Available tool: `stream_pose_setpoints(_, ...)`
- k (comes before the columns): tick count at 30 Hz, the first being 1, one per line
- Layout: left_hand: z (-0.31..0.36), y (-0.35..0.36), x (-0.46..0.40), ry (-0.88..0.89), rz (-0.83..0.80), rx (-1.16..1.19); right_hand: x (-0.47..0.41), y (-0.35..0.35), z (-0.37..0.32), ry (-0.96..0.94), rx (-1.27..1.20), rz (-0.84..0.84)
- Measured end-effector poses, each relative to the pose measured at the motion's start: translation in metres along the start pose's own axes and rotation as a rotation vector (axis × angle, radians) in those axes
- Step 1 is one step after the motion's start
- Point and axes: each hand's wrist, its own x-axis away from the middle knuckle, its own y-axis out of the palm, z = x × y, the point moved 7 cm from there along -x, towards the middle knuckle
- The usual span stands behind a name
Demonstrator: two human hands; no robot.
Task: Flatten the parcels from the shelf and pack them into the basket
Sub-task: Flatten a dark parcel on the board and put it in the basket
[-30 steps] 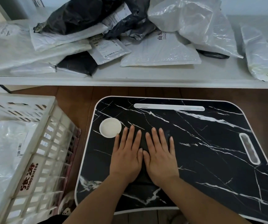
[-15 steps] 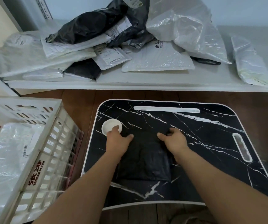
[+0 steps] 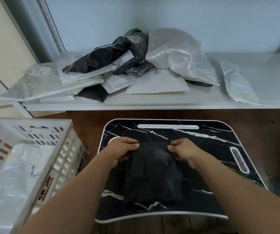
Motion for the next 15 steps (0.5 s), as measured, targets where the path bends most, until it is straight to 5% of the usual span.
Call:
stream_pose_setpoints(3, 0.009, 0.001, 0.007, 0.094, 0.021, -0.092, 0.012, -0.002, 0.001, -0.048, 0.116, 0.000)
stream_pose_setpoints(7, 0.032, -0.010, 0.018, 0.227, 0.106, -0.220, 0.025, -0.016, -0.019, -0.236, -0.055, 0.055)
stream_pose_setpoints(10, 0.044, -0.015, 0.025, 0.295, 0.179, -0.374, 0.031, -0.020, -0.029, -0.335, 0.137, 0.102)
stream_pose_setpoints(15, 0.068, -0.017, 0.036, 0.501, 0.346, -0.314, 0.035, -0.018, -0.046, -0.420, -0.153, 0.157)
